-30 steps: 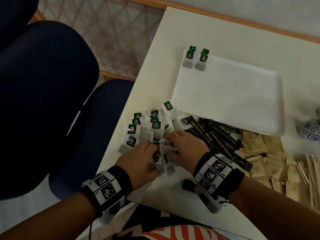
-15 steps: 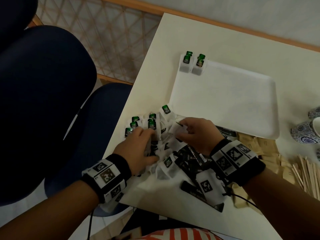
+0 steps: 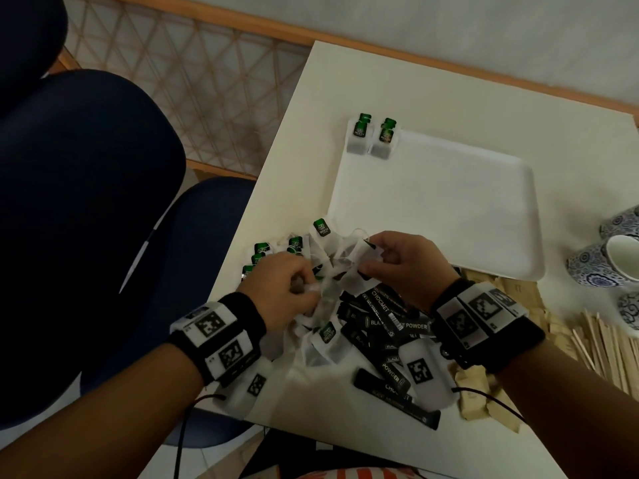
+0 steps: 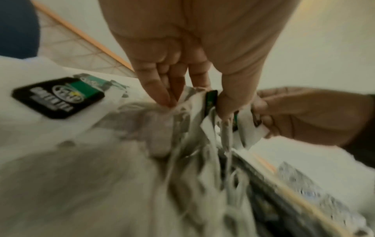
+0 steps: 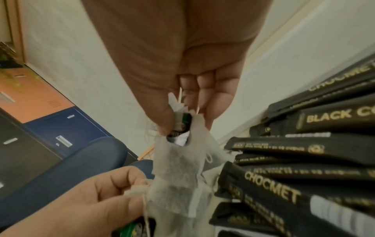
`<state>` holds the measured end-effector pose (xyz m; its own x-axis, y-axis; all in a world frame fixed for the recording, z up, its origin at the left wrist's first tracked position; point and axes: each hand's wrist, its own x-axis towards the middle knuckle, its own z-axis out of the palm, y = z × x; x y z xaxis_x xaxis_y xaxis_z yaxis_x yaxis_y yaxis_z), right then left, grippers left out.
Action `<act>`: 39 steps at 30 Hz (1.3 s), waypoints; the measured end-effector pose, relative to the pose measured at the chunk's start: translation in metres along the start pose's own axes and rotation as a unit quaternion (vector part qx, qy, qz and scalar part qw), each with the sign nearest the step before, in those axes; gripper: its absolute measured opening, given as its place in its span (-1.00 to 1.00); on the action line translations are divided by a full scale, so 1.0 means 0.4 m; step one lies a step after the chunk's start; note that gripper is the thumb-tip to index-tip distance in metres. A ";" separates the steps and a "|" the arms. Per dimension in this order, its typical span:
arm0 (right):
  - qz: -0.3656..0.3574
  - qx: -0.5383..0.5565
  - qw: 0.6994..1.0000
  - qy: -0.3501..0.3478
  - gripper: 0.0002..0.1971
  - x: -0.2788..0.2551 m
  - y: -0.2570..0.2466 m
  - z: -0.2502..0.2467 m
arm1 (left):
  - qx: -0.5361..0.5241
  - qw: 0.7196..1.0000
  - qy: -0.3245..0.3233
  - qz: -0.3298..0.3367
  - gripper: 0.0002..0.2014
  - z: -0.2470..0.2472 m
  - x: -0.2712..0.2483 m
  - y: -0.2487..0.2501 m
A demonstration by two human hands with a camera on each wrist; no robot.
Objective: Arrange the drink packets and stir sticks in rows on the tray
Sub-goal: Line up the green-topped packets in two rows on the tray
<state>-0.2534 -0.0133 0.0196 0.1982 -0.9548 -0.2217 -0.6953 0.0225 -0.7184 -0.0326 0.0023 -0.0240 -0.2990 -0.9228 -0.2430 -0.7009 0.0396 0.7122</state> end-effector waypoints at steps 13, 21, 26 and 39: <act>-0.029 0.169 0.974 -0.145 -0.85 0.010 -0.091 -0.053 | -0.336 0.936 0.019 -0.106 -0.67 -0.046 0.107 0.074; 0.004 0.173 0.984 -0.044 -0.83 0.065 -0.061 -0.011 | -0.505 0.851 -0.031 -0.141 -0.67 -0.035 0.123 0.100; 0.020 0.175 0.984 0.002 -0.84 0.082 -0.049 -0.002 | -0.512 0.834 -0.090 -0.185 -0.44 -0.036 0.134 0.105; 0.095 0.173 0.977 -0.080 0.12 0.087 -0.020 -0.016 | -0.580 0.806 -0.023 -0.112 -0.66 -0.043 0.192 0.123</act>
<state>-0.2453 -0.0486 0.0219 0.2138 -0.8653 -0.4534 -0.4600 0.3203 -0.8282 -0.0788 -0.0732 0.0039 -0.2923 -0.8407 -0.4558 0.3294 -0.5360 0.7773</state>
